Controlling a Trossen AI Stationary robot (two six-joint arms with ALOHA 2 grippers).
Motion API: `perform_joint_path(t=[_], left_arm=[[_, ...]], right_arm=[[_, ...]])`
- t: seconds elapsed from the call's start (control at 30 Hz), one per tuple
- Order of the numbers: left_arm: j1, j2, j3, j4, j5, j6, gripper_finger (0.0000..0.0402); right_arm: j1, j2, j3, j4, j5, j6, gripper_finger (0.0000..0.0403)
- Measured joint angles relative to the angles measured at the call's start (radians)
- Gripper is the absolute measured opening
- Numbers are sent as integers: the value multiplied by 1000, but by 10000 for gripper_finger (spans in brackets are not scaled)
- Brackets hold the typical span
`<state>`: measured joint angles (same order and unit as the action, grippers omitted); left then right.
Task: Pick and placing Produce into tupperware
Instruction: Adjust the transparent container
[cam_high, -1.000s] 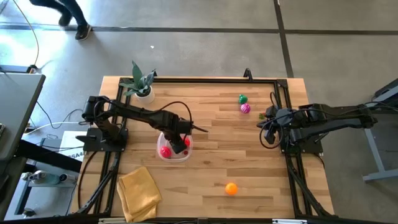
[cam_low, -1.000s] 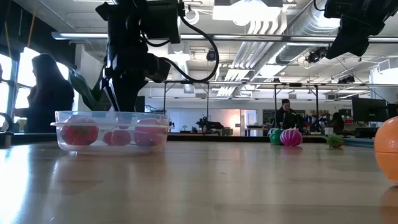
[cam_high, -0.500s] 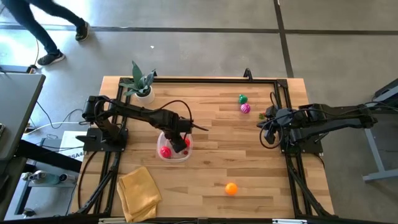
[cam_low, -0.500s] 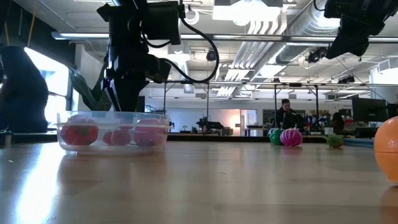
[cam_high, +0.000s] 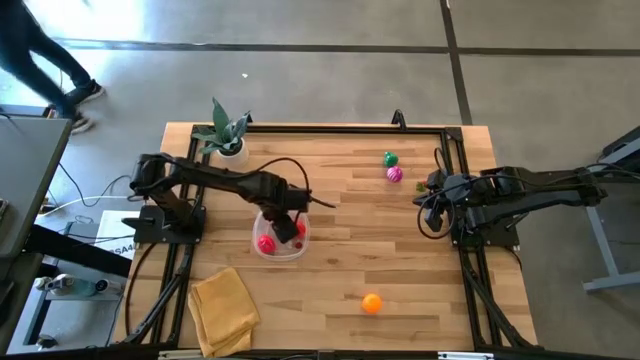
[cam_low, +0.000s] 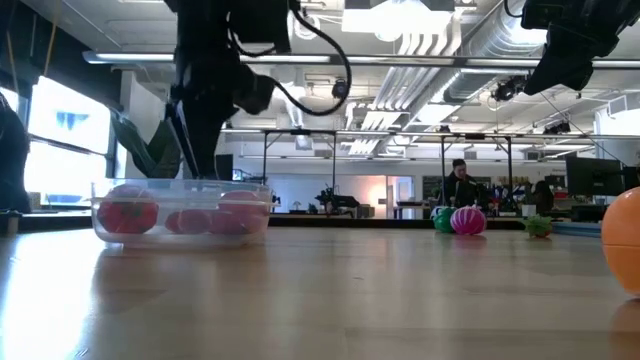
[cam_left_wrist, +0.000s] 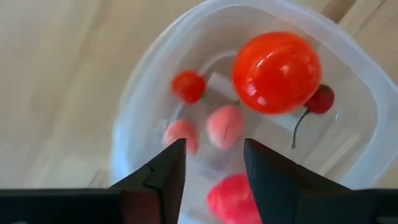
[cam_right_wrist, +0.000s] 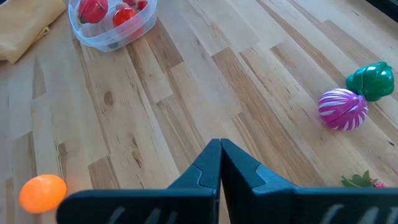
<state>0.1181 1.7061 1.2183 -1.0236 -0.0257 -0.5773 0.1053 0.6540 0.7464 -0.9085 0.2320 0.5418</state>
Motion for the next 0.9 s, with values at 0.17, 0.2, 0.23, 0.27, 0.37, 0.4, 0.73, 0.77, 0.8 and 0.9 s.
perform_joint_path(t=[0.17, 0.2, 0.23, 0.27, 0.37, 0.4, 0.73, 0.77, 0.8, 0.9], left_arm=[[-1, -68, 24, -130, -20, -71, 123], [0, -86, 15, -141, -21, -78, 119], [0, -107, 1, -155, -21, -88, 114], [0, -125, -16, -169, -24, -102, 109], [0, -188, -81, -174, -20, -156, 93], [0, -209, -102, -179, -20, -177, 88], [0, -387, -345, -76, 1, -398, 39], [0, -392, -369, -58, 16, -409, 36], [0, -392, -393, -29, 34, -421, 34], [0, -390, -451, 29, 57, -431, 28]], right_arm=[[0, 0, 0, 0, 0, 0, 0], [0, 0, 0, 0, 0, 0, 0], [0, 0, 0, 0, 0, 0, 0], [0, 0, 0, 0, 0, 0, 0], [0, 0, 0, 0, 0, 0, 0], [0, 0, 0, 0, 0, 0, 0], [0, 0, 0, 0, 0, 0, 0], [0, 0, 0, 0, 0, 0, 0], [0, 0, 0, 0, 0, 0, 0], [0, 0, 0, 0, 0, 0, 0]])
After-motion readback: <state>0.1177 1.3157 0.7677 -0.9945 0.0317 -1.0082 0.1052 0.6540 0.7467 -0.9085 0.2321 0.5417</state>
